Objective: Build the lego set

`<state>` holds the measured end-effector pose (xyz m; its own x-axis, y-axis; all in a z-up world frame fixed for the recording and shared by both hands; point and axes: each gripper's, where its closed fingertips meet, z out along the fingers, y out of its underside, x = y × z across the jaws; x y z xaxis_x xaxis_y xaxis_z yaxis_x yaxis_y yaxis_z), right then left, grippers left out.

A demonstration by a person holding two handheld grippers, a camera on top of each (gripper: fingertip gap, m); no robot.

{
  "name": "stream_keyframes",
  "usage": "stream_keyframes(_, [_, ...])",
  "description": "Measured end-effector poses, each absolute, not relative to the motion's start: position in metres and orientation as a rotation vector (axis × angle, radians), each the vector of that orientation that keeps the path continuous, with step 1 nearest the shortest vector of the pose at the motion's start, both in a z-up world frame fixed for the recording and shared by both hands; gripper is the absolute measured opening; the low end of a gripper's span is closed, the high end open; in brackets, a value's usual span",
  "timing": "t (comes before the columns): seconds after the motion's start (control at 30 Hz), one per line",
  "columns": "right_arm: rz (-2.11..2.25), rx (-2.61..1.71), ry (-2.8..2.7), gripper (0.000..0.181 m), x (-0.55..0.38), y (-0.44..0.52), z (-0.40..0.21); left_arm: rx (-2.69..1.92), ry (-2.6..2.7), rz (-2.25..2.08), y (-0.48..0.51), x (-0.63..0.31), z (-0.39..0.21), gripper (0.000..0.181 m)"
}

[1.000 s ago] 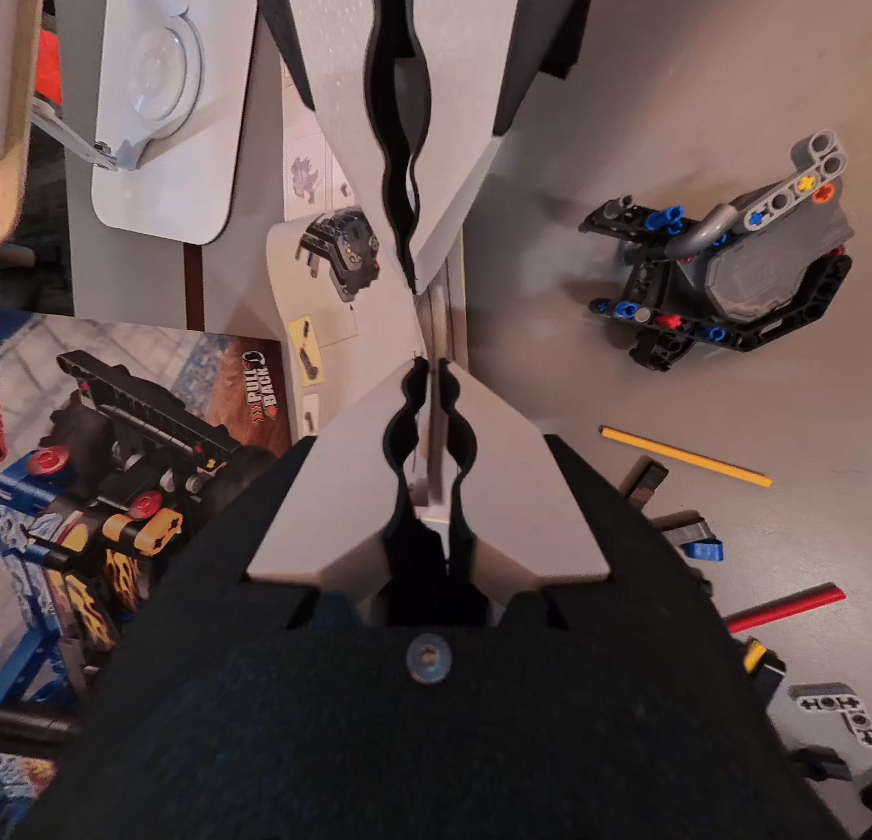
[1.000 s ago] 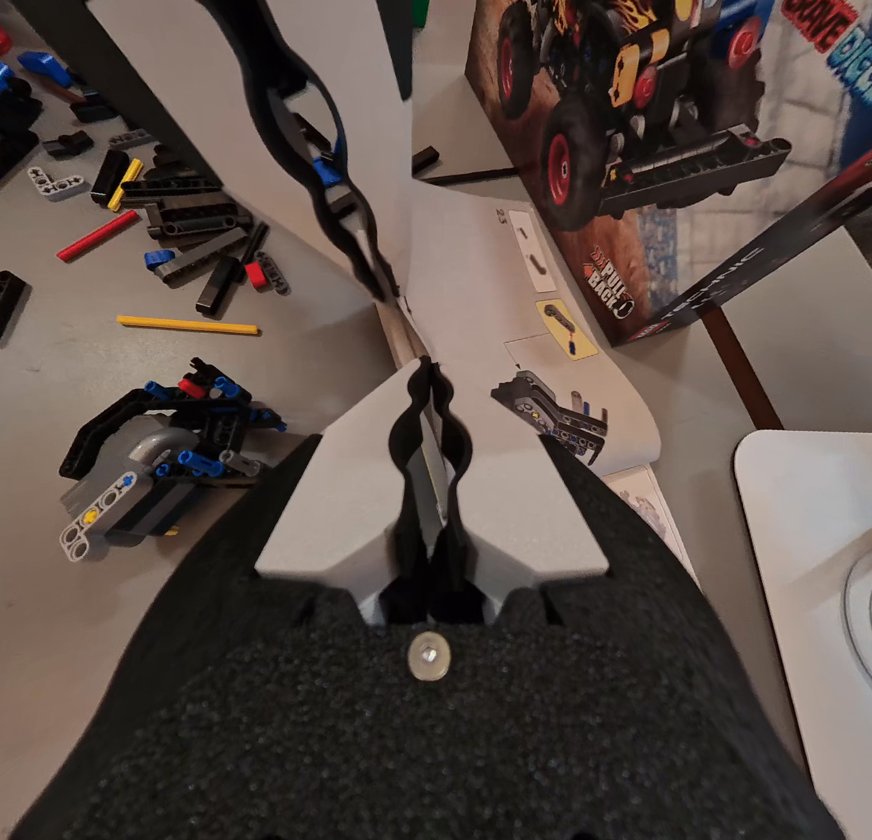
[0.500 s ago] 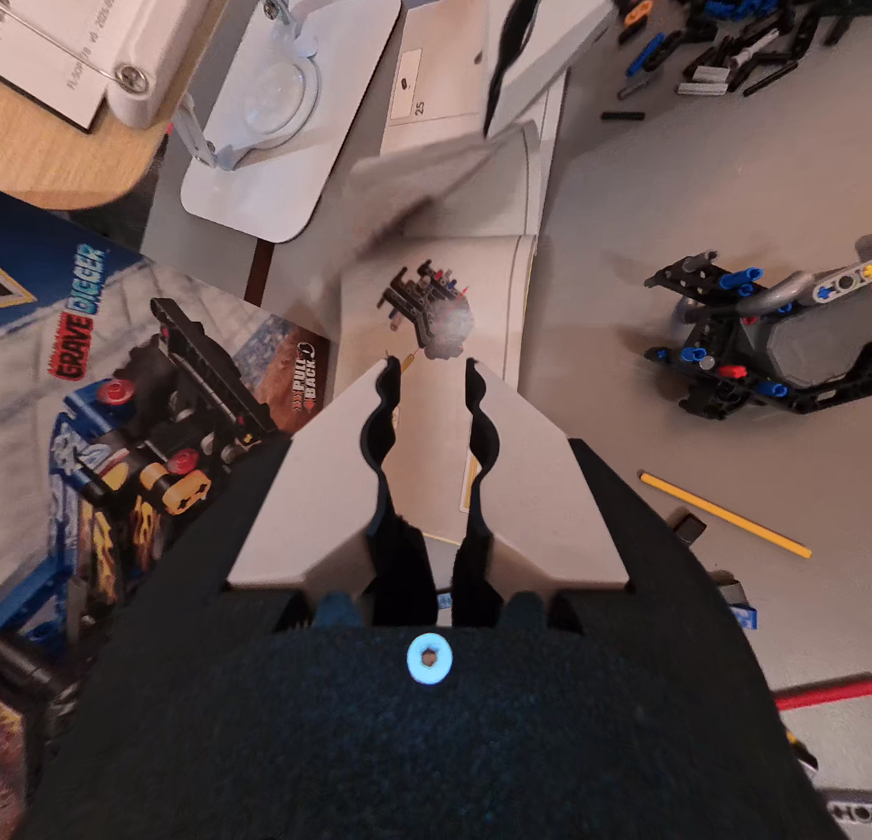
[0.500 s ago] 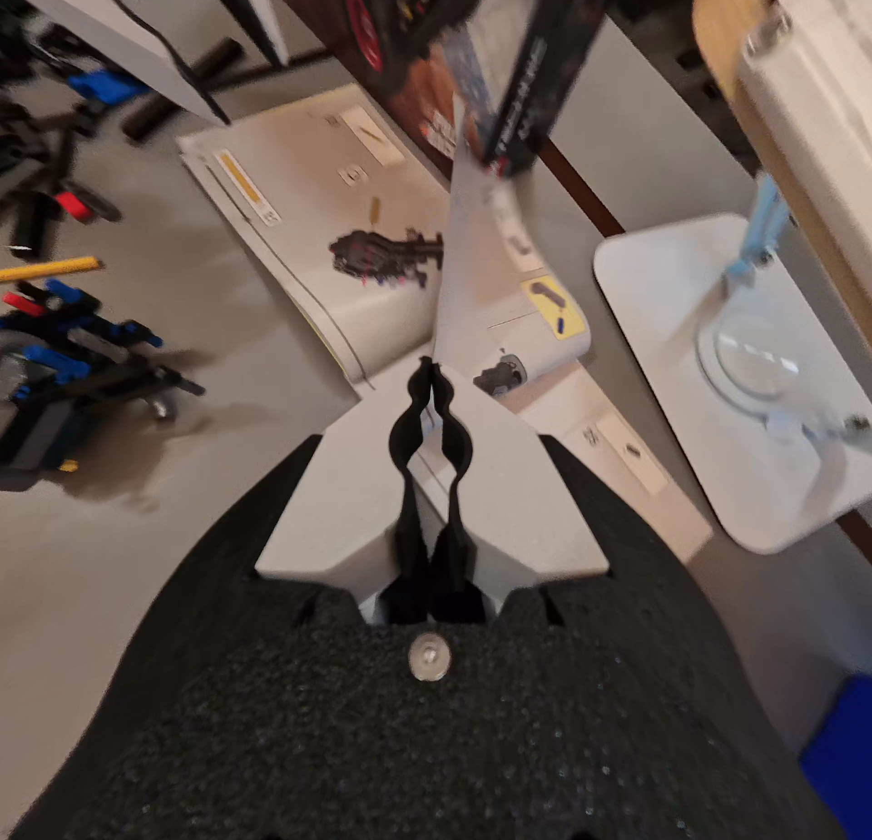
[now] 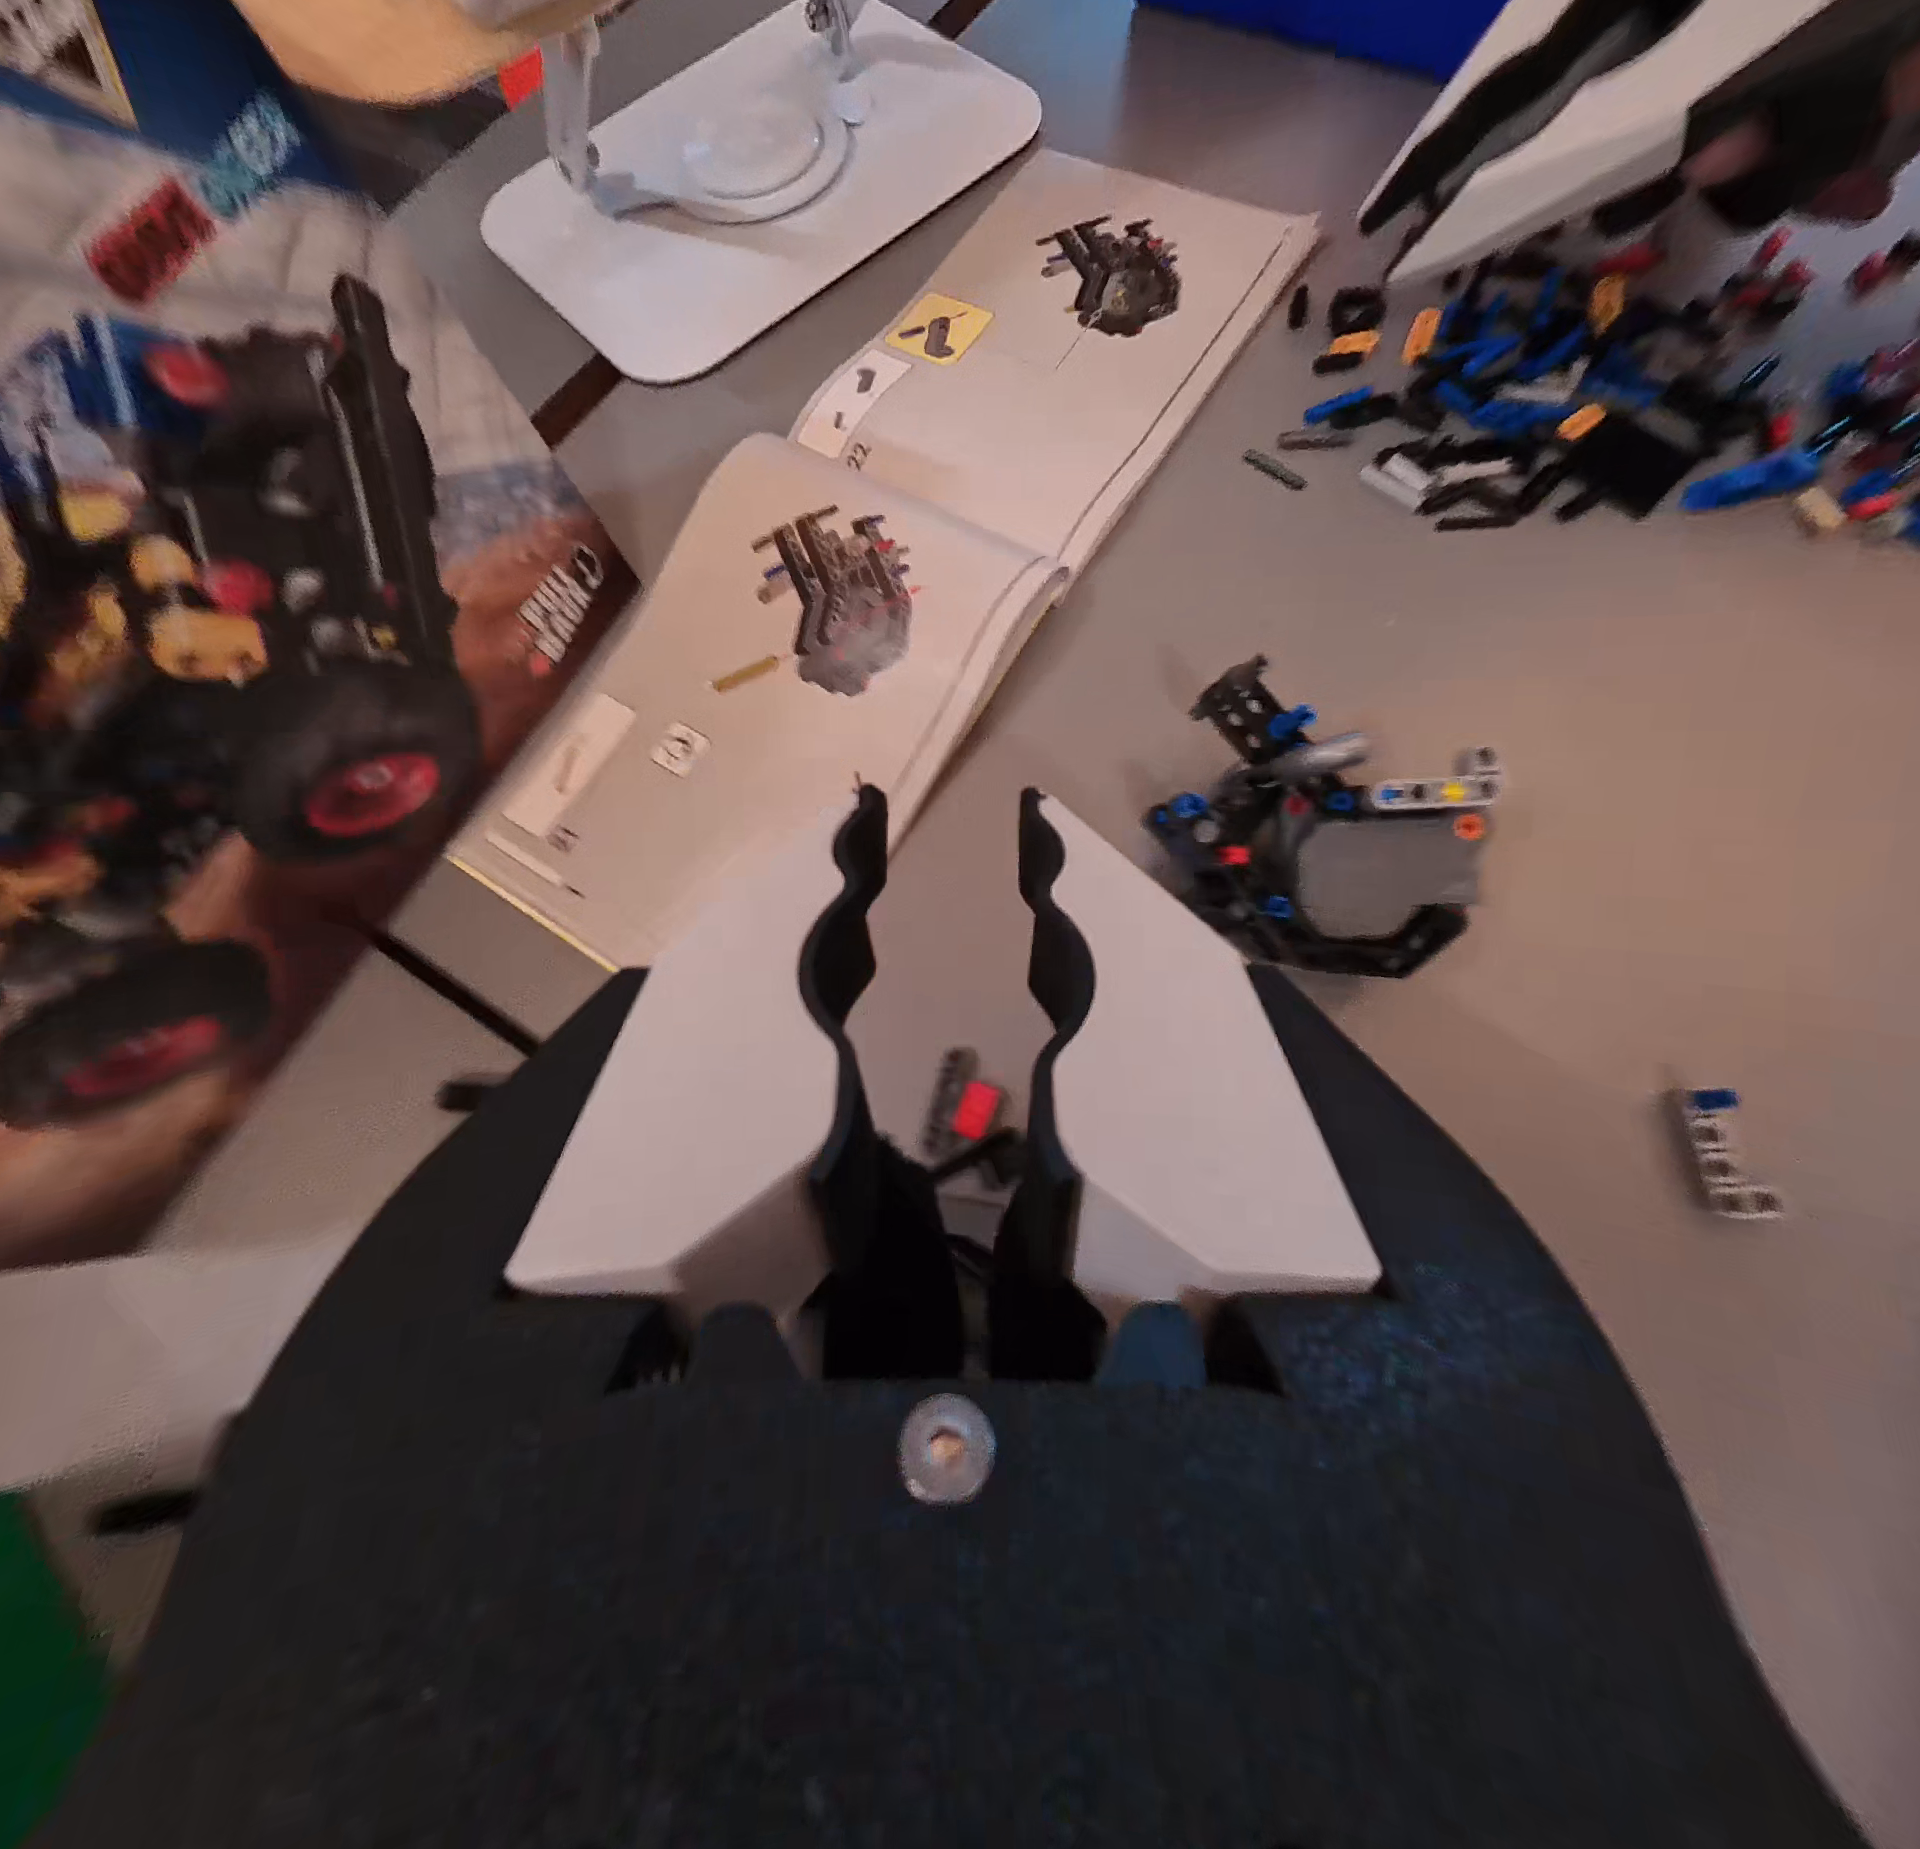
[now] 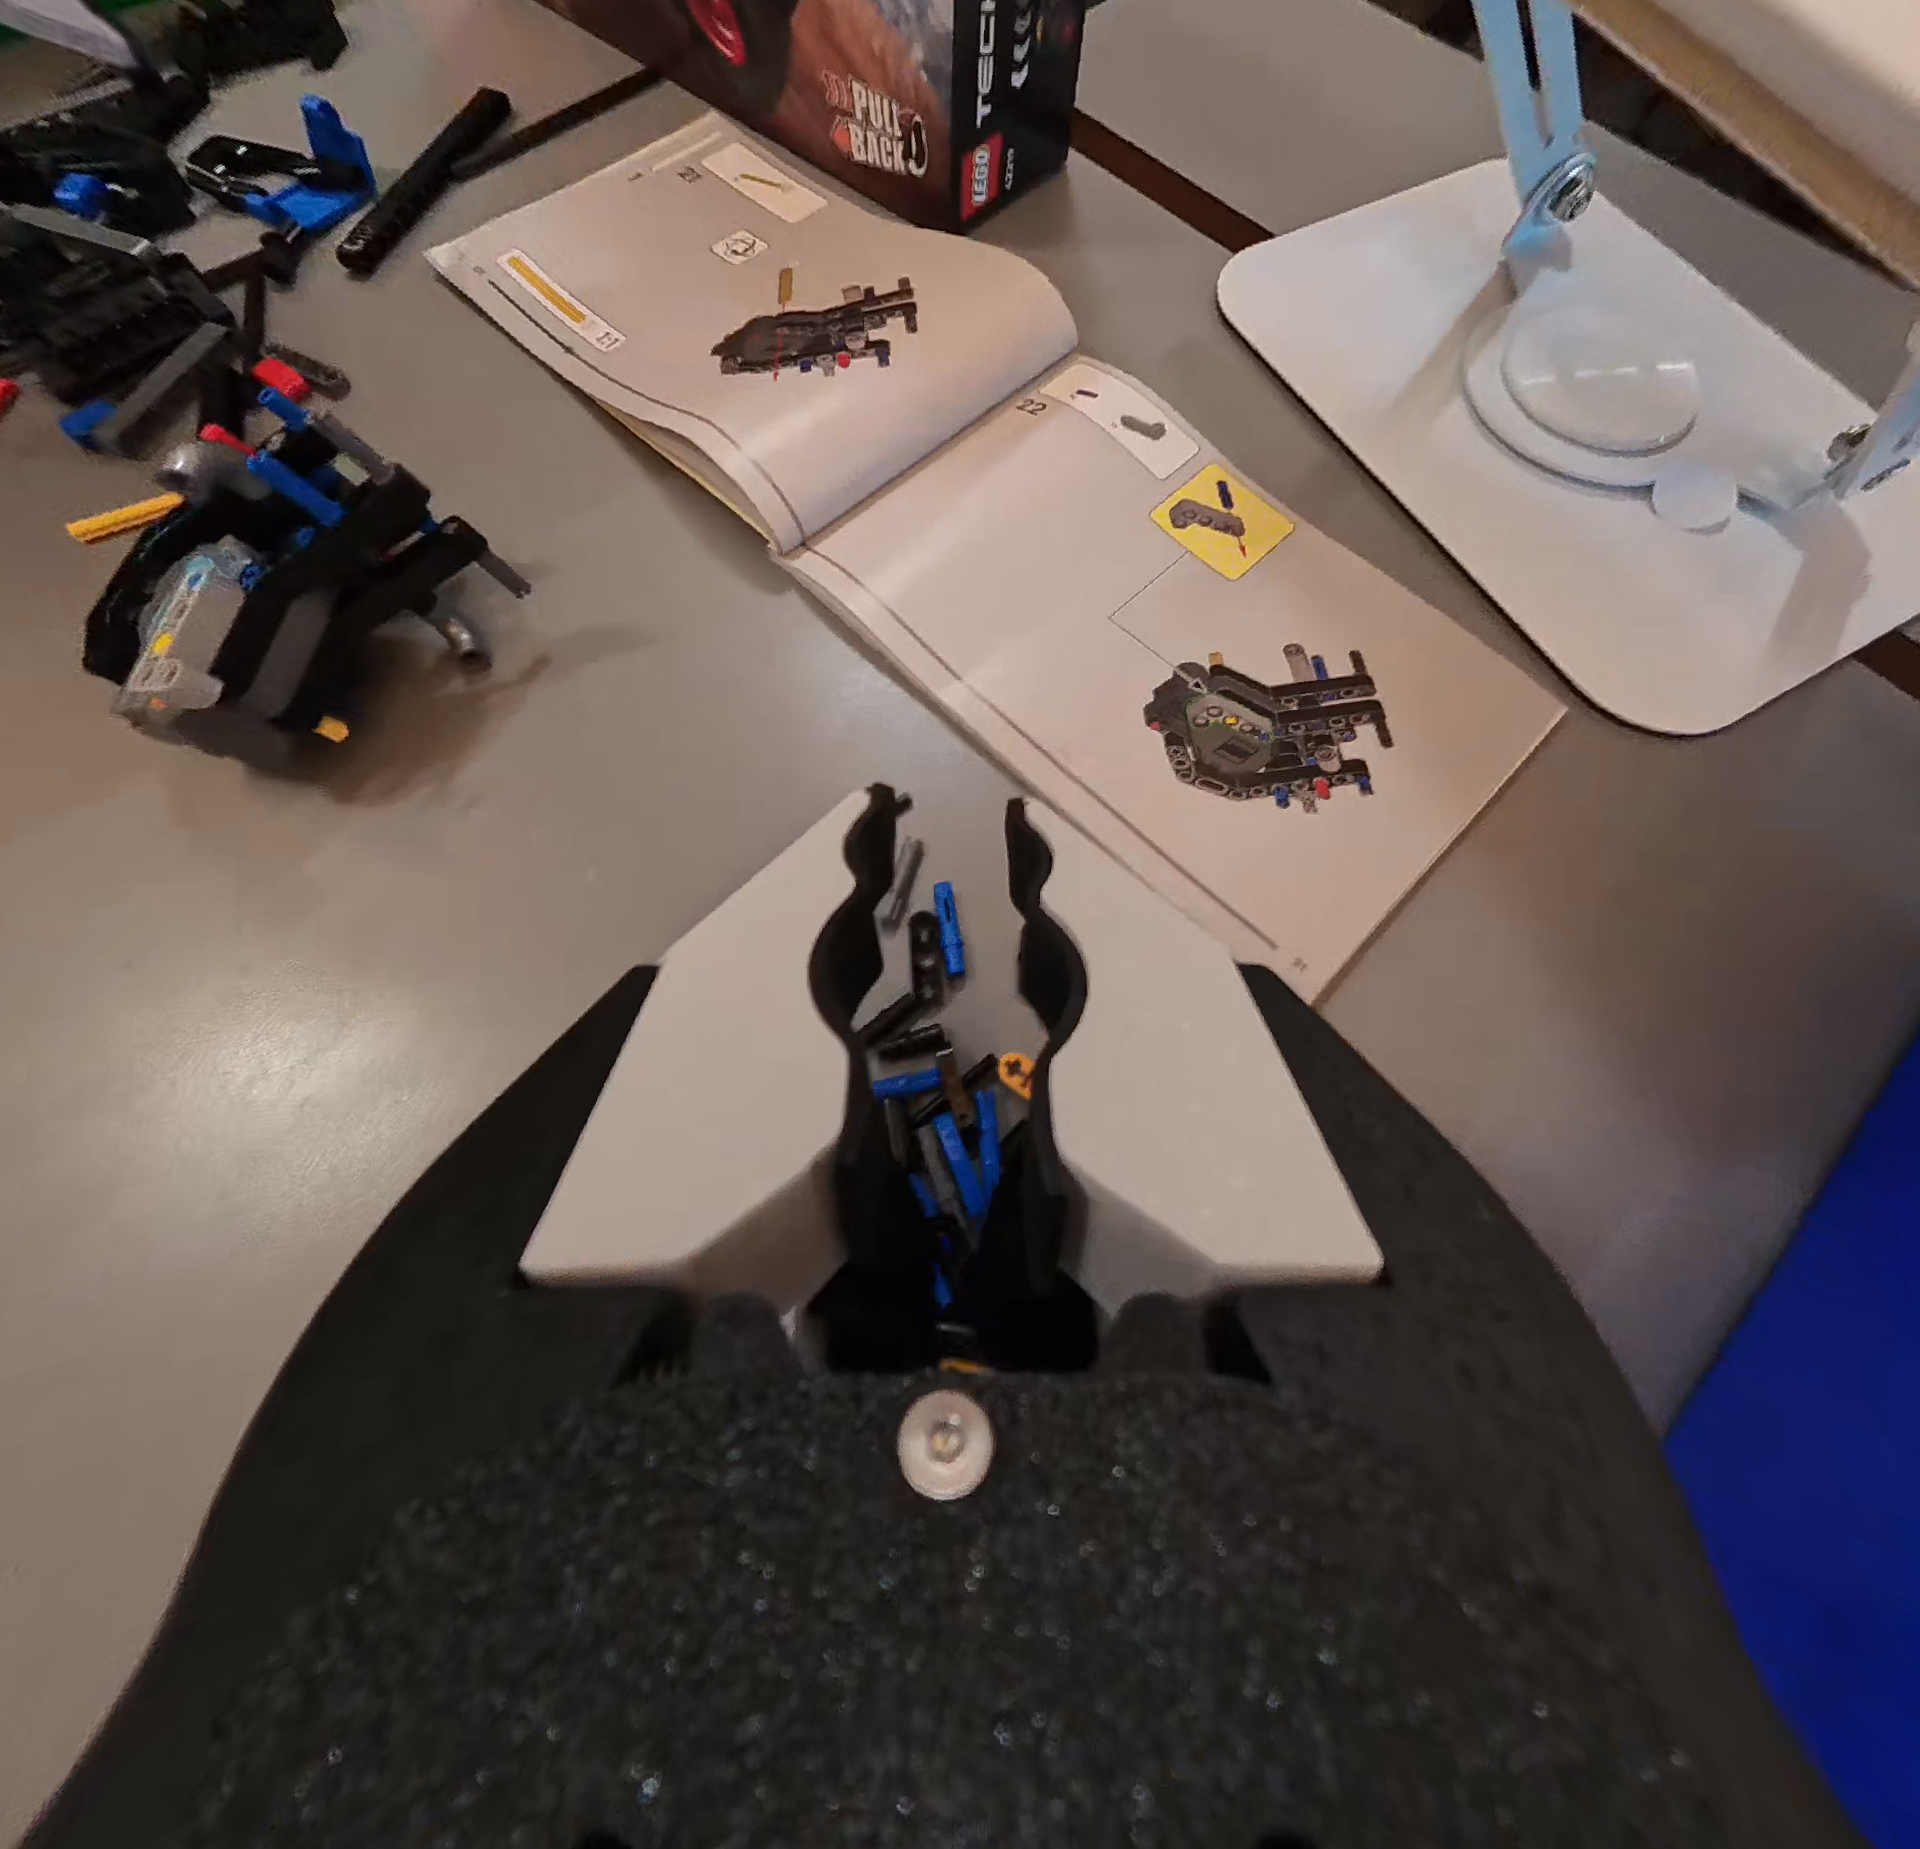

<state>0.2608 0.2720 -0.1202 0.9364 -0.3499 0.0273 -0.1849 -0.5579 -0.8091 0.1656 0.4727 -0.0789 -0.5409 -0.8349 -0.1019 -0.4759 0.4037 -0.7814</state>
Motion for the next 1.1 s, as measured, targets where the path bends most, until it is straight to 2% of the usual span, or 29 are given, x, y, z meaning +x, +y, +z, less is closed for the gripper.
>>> stream_keyframes(0.13, [-0.272, -2.195, 0.391, 0.026, 0.261, 0.261, -0.125, -1.280, 2.109, -1.140, 0.466, 0.147, -0.087, 0.023])
stream_keyframes(0.23, [-0.325, -2.192, 0.406, 0.029, 0.267, 0.255, -0.126, -1.285, 2.043, -1.156, 0.466, 0.146, -0.094, 0.023])
stream_keyframes(0.3, [-0.338, -2.190, 0.417, 0.033, 0.270, 0.254, -0.128, -1.253, 2.013, -1.159, 0.464, 0.148, -0.099, 0.015])
stream_keyframes(0.4, [-0.325, -2.177, 0.431, 0.037, 0.270, 0.255, -0.131, -1.219, 2.020, -1.118, 0.465, 0.150, -0.107, 0.017])
stream_keyframes(0.57, [-0.335, -2.155, 0.459, 0.036, 0.276, 0.254, -0.131, -1.101, 2.047, -1.082, 0.463, 0.150, -0.111, 0.017])
stream_keyframes(0.8, [-0.286, -2.162, 0.469, 0.035, 0.275, 0.255, -0.139, -1.157, 2.062, -1.233, 0.453, 0.146, -0.113, 0.017])
stream_keyframes(1.1, [-0.256, -2.169, 0.398, 0.036, 0.264, 0.264, -0.139, -1.146, 2.066, -1.188, 0.461, 0.146, -0.119, 0.017])
